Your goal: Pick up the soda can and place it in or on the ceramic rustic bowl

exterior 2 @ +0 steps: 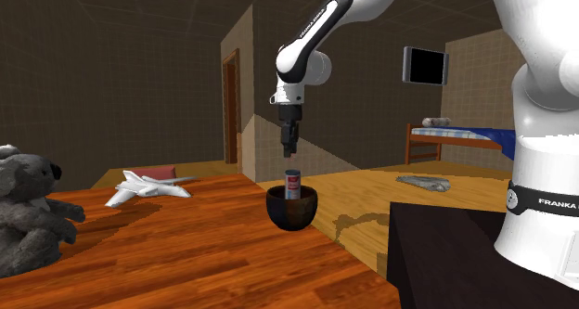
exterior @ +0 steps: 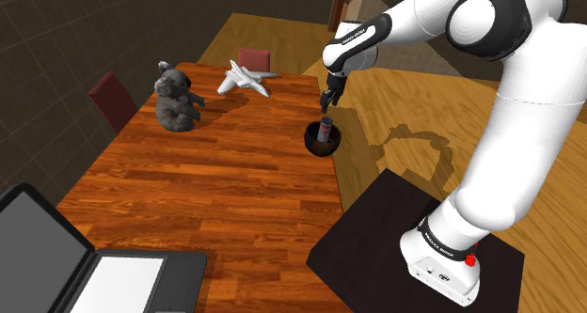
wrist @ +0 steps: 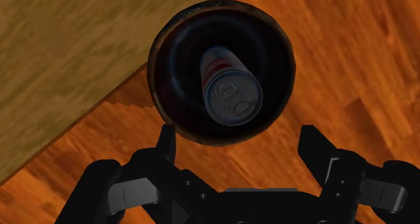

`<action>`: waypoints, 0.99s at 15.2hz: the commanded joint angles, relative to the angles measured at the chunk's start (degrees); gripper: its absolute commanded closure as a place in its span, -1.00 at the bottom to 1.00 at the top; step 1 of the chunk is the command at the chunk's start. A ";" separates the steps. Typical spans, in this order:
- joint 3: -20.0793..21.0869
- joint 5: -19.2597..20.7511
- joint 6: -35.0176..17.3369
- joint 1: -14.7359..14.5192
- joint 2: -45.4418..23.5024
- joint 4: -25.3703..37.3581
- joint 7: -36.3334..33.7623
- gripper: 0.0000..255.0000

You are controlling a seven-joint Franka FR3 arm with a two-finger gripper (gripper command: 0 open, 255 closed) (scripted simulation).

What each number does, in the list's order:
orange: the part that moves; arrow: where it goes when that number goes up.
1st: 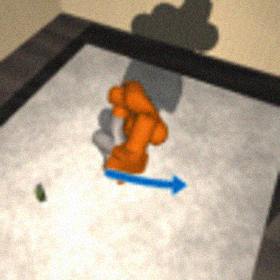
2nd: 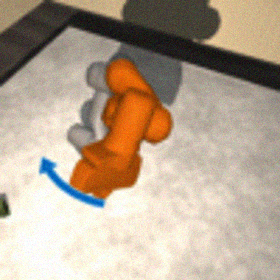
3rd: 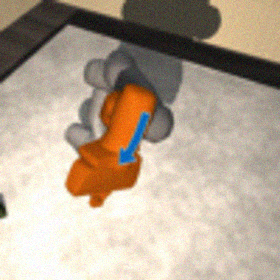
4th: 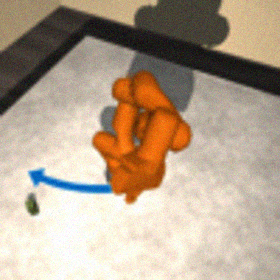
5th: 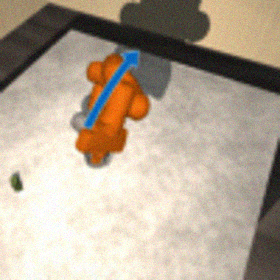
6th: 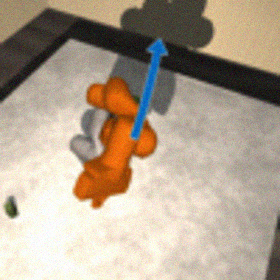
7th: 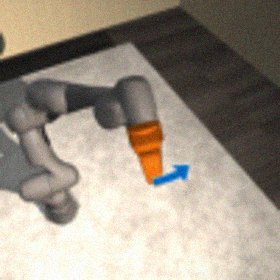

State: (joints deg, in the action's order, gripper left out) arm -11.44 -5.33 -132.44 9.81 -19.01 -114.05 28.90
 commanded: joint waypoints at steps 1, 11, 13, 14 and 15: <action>0.00 0.00 0.00 0.00 0.00 0.00 0.00 -1.00; -0.50 1.27 6.20 -0.35 4.10 2.20 -0.83 -1.00; -0.50 1.27 6.20 -0.35 4.10 2.20 -0.83 -1.00; -0.50 1.27 6.20 -0.35 4.10 2.20 -0.83 -1.00; -0.50 1.27 6.20 -0.35 4.10 2.20 -0.83 -1.00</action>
